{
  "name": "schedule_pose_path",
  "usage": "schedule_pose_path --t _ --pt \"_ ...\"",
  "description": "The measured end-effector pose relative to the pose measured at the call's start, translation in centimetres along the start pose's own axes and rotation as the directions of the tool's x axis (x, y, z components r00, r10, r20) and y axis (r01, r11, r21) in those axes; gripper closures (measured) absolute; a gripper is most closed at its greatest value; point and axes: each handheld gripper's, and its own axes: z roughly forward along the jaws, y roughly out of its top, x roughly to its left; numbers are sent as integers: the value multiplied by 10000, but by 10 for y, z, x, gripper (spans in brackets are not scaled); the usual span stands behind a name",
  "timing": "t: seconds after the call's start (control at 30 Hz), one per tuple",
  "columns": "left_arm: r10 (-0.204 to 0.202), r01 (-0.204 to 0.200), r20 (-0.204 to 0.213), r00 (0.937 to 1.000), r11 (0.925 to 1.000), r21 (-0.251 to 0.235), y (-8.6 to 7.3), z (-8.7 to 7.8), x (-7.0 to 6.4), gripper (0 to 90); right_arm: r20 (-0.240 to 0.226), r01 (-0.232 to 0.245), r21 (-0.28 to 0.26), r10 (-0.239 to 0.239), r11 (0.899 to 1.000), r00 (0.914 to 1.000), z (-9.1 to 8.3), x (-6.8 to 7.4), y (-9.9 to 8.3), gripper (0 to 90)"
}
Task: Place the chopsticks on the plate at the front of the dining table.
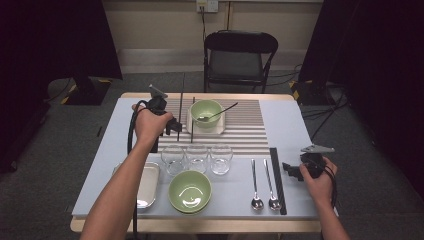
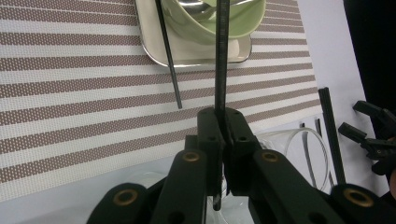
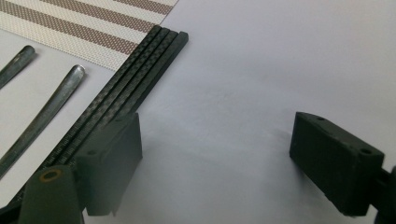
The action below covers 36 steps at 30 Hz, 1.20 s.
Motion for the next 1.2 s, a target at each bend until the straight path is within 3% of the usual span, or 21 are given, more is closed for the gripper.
schedule_pose_path --t 0.13,0.33,0.37,0.63,0.73,0.8,1.2 --pt "-180 180 2 9998 9998 -98 1 0 2 872 -41 12 -13 -12 10000 10000 0 0 0 155" --pt "-139 139 -34 9999 9999 -102 3 1 7 872 -42 -13 -9 13 10000 10000 0 -1 0 155" --pt "-292 292 -21 9996 9995 -142 3 1 7 872 -52 -10 -6 10 10000 10000 0 -1 0 155" --pt "-153 151 -125 9998 9998 -164 10 0 12 872 -27 3 -5 -3 10000 10000 0 0 0 155" --pt "-286 281 -181 9994 9993 -248 12 0 11 872 -31 2 -6 -2 10000 10000 0 0 0 155" --pt "-97 92 -249 9996 9997 -216 13 -1 12 872 -31 2 -4 -2 10000 10000 0 0 0 155" --pt "-257 249 -417 9988 9995 -197 19 6 13 872 -22 28 -9 -28 10000 10000 0 0 0 155"
